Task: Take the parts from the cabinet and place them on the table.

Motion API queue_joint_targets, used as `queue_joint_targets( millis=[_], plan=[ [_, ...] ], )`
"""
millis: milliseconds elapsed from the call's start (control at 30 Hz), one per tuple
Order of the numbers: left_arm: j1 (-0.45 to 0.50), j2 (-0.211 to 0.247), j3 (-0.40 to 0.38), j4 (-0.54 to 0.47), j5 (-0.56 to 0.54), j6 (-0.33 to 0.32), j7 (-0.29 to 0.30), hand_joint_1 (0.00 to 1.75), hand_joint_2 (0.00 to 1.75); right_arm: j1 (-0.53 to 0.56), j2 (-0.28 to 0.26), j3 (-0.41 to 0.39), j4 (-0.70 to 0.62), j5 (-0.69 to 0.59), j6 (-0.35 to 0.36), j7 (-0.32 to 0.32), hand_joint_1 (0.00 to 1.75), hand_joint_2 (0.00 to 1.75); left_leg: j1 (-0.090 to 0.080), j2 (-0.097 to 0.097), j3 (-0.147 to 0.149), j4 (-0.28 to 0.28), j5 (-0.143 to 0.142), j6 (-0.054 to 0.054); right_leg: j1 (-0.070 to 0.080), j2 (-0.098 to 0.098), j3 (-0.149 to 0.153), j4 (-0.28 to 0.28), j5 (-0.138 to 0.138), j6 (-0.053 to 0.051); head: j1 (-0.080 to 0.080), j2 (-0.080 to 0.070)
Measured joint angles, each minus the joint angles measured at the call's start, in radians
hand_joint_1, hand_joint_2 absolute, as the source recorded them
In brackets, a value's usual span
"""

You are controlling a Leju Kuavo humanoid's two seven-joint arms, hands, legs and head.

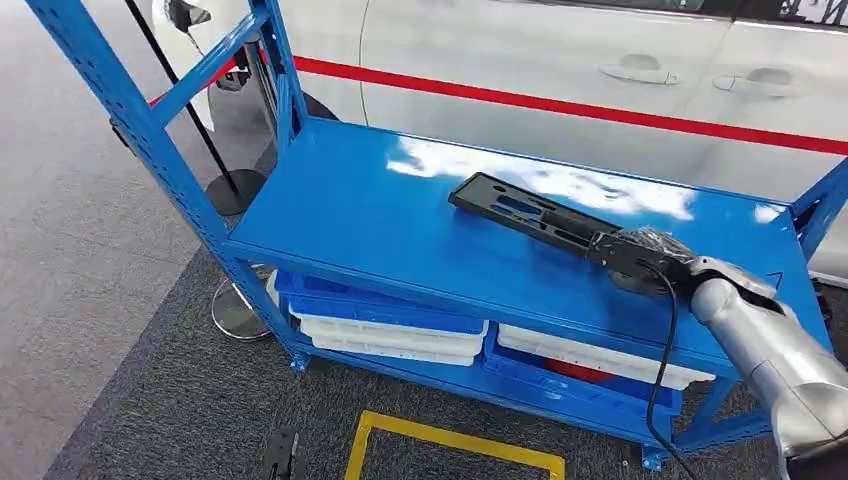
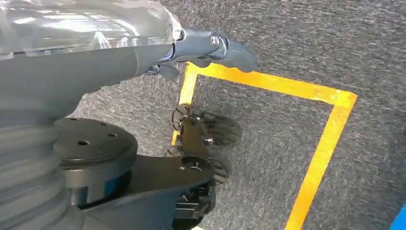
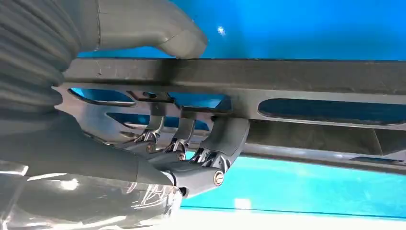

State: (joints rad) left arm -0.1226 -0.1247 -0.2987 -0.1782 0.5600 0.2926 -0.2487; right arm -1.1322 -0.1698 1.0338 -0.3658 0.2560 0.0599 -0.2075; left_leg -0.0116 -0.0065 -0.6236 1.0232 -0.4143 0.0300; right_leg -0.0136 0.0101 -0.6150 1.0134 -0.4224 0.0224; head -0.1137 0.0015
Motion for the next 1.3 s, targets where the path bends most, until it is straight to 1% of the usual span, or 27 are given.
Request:
queue_joint_targets(
  millis=[133,300,467,600,833,867,900,967,1000,1300],
  plan=[
    [-0.002,0.000,0.005,0.000,-0.002,0.005,-0.001,0.00,1.75,0.000,0.000,0.000,0.000,0.000,-0.008,-0.001,1.75,1.75,0.000,0.000,0.000,0.000,0.000,0.000,0.000,0.000,0.000,0.000,0.000,0.000,0.000,0.000],
    [-0.002,0.000,0.005,0.000,-0.003,0.015,0.010,0.00,1.75,-0.007,0.000,-0.001,-0.003,-0.001,-0.037,-0.014,1.75,1.75,0.000,0.000,0.000,0.000,0.000,0.000,0.000,0.000,0.000,0.000,0.000,0.000,0.000,0.000],
    [-0.002,0.000,0.005,0.000,-0.003,0.022,0.016,0.00,1.75,-0.040,0.000,-0.002,-0.008,-0.002,-0.023,-0.011,1.75,1.75,0.000,0.000,0.000,0.000,0.000,0.000,0.000,0.000,0.000,0.000,0.000,0.001,0.000,0.000],
    [-0.002,0.001,0.008,0.000,0.000,0.022,0.009,0.00,1.75,-0.089,0.000,-0.010,-0.011,-0.008,-0.004,-0.009,1.75,1.75,0.000,0.000,0.000,0.000,0.000,0.000,0.000,0.000,0.000,0.000,0.000,0.001,0.000,0.000],
    [-0.010,0.002,0.021,0.000,0.011,0.009,-0.046,0.00,1.75,-0.139,0.010,-0.014,-0.014,0.003,0.020,-0.008,1.75,1.75,0.000,0.000,0.000,0.000,0.000,0.000,0.000,0.000,0.000,0.000,0.000,0.001,0.000,0.000],
    [-0.011,0.002,0.022,0.000,0.010,0.016,-0.061,0.00,1.75,-0.142,0.012,-0.014,-0.014,0.003,0.021,-0.009,1.75,1.75,0.000,0.000,0.000,0.000,0.000,0.000,0.000,0.000,0.000,0.000,0.000,0.001,0.000,0.000],
    [-0.012,0.002,0.022,0.000,0.004,0.030,-0.087,0.00,1.75,-0.145,0.014,-0.014,-0.014,0.003,0.022,-0.010,1.75,1.75,0.000,0.000,0.000,0.000,0.000,0.000,0.000,0.000,0.000,0.000,0.000,0.001,0.000,0.000],
    [-0.017,0.002,0.022,0.000,-0.018,0.080,-0.136,0.00,1.75,-0.149,0.019,-0.014,-0.014,0.004,0.022,-0.011,1.75,1.75,0.000,0.000,0.000,0.000,0.000,0.000,0.000,0.000,0.000,0.000,0.000,0.001,0.000,0.000],
    [-0.020,0.002,0.021,0.000,-0.024,0.097,-0.141,0.00,0.00,-0.151,0.021,-0.014,-0.014,0.004,0.022,-0.011,1.75,1.75,0.000,0.000,0.000,0.000,0.000,0.000,0.000,0.000,0.000,0.000,0.000,0.001,0.000,0.000],
    [-0.024,0.002,0.022,0.000,-0.020,0.103,-0.125,0.00,0.00,-0.152,0.035,-0.014,-0.011,0.006,0.011,-0.011,1.75,1.75,0.000,0.000,0.000,0.000,0.000,0.000,0.000,0.000,0.000,0.000,0.000,0.001,0.000,0.000]
  ],
)
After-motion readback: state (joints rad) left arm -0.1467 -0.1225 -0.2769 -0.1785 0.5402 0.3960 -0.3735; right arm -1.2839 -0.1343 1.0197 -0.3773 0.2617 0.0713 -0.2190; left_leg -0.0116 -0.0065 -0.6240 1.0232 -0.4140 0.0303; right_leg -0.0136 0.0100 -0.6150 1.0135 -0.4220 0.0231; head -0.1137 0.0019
